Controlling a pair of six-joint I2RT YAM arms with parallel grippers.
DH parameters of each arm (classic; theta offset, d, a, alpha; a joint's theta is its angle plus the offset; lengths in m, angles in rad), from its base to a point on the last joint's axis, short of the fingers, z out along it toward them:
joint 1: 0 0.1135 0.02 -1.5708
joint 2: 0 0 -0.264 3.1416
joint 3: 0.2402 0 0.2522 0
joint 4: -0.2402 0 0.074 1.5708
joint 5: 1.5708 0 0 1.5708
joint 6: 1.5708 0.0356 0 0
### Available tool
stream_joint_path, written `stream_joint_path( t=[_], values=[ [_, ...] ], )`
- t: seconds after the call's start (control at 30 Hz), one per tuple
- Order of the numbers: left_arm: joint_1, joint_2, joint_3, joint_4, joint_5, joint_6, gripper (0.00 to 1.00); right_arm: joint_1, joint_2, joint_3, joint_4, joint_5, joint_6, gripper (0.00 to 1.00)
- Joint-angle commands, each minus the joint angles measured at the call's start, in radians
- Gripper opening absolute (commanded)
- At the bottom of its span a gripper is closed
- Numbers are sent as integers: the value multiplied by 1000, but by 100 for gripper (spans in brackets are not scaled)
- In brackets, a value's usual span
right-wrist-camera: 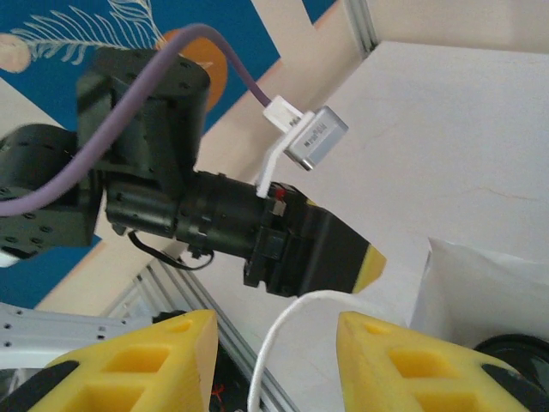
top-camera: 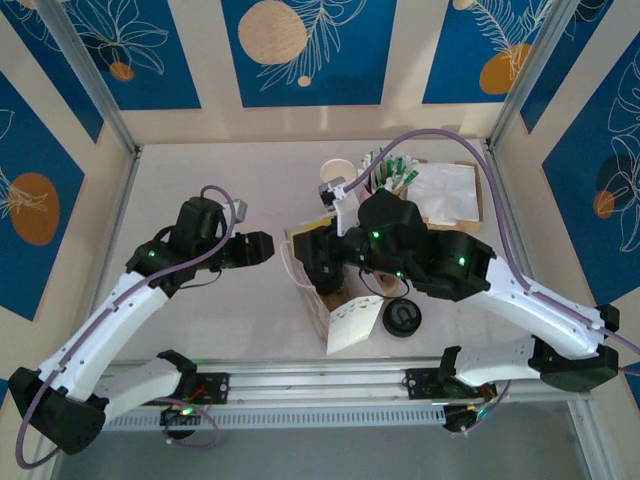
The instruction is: Pack the takeout coffee
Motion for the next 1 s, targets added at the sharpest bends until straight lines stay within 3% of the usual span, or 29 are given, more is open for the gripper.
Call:
stream_joint_path(
  t=[0.0,0.13,0.5,0.77,0.97],
  values=[
    [-7,-9,15,-12,-3,0,64,-11,-30,-20,86,-49,17,42],
    [-7,-10,18,-16,-7,0,64,-20,-52,-22,116,-23,-3,42],
    [-7,-41,39,-44,-77,14,64,-119,-93,53,-35,255,-91,43],
    [-7,-84,51,-64,-153,22,65,-319,-158,23,-133,291,-104,46],
    [-7,-123,50,-84,-200,27,66,-537,-176,-22,-187,211,-126,50]
  ],
)
